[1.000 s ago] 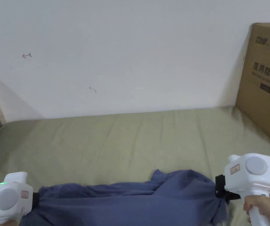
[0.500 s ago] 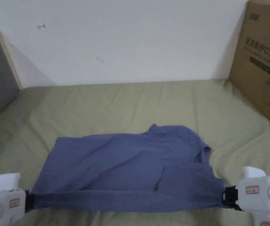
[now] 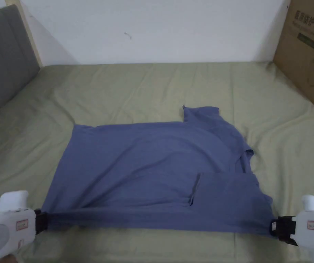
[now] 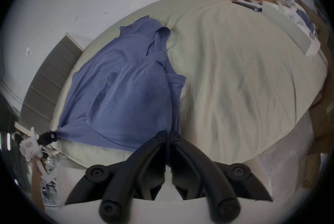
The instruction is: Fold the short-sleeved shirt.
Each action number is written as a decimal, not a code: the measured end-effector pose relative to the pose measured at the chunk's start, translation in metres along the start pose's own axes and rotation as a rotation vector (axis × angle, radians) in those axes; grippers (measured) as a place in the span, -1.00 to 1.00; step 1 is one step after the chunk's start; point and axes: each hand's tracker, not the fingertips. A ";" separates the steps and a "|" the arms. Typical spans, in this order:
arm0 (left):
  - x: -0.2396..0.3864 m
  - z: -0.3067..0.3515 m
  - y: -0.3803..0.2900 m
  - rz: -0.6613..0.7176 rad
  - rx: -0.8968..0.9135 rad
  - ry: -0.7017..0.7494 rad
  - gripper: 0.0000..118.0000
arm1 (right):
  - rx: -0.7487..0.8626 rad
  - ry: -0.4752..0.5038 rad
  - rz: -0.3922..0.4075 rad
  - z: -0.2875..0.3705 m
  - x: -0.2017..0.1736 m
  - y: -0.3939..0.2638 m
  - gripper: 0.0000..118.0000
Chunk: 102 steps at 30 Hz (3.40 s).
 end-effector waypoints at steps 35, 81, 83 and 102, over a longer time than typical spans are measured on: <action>0.041 0.021 -0.032 -0.177 -0.010 0.028 -1.00 | 0.022 0.032 0.030 0.036 -0.029 -0.050 -0.96; 0.050 -0.054 0.137 -0.099 -0.076 -0.007 -1.00 | 0.088 -0.041 -0.059 -0.071 -0.030 0.154 -0.96; 0.055 -0.072 0.142 -0.113 -0.094 0.023 -0.72 | 0.067 -0.063 -0.052 -0.089 -0.032 0.160 -0.96; 0.006 0.034 0.037 0.063 -0.007 -0.036 -1.00 | 0.193 0.004 0.122 -0.005 -0.056 0.074 -1.00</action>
